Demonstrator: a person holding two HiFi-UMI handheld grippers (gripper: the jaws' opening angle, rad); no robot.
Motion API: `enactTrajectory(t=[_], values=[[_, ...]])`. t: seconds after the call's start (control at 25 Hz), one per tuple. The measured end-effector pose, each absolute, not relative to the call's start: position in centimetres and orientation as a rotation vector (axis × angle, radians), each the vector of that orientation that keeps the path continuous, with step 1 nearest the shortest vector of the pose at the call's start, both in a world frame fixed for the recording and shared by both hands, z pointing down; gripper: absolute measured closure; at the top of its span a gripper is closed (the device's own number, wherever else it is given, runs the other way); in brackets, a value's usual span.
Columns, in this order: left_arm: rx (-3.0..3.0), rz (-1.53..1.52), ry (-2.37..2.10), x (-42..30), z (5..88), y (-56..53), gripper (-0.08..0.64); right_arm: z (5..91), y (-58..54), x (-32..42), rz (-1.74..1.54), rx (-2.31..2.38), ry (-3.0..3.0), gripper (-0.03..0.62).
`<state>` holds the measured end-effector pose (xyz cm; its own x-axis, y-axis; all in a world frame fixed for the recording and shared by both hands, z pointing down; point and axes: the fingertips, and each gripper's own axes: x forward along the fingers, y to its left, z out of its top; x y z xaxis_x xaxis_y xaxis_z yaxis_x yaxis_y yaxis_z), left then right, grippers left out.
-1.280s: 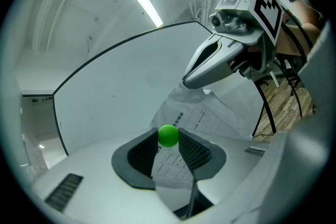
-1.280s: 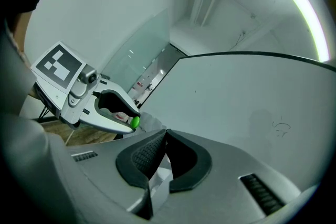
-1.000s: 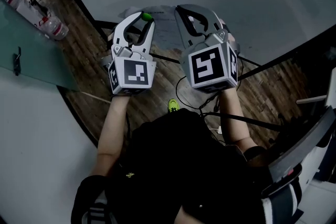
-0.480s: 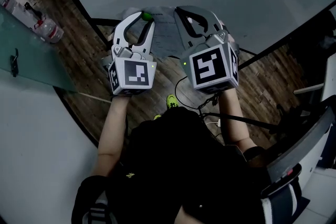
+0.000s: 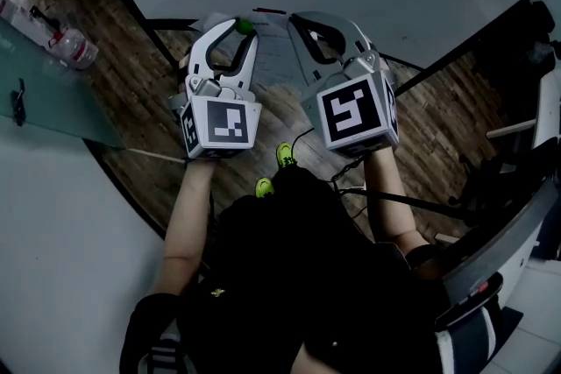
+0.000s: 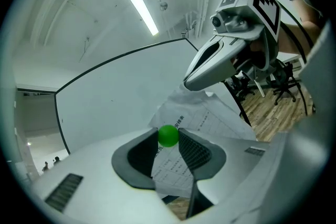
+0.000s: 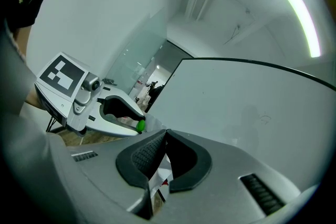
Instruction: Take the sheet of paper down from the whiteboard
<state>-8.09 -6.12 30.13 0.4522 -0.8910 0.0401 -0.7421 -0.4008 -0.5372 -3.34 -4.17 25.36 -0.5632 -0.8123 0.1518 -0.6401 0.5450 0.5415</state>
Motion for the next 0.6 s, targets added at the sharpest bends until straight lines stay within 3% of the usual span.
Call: enactTrajectory(t=[0.6], values=[[-2.255,-0.461,1.385,-8.6,29.7,-4.6,0.423,25.1,-2.8,-4.3,-0.581,1.145,-2.458,0.583]])
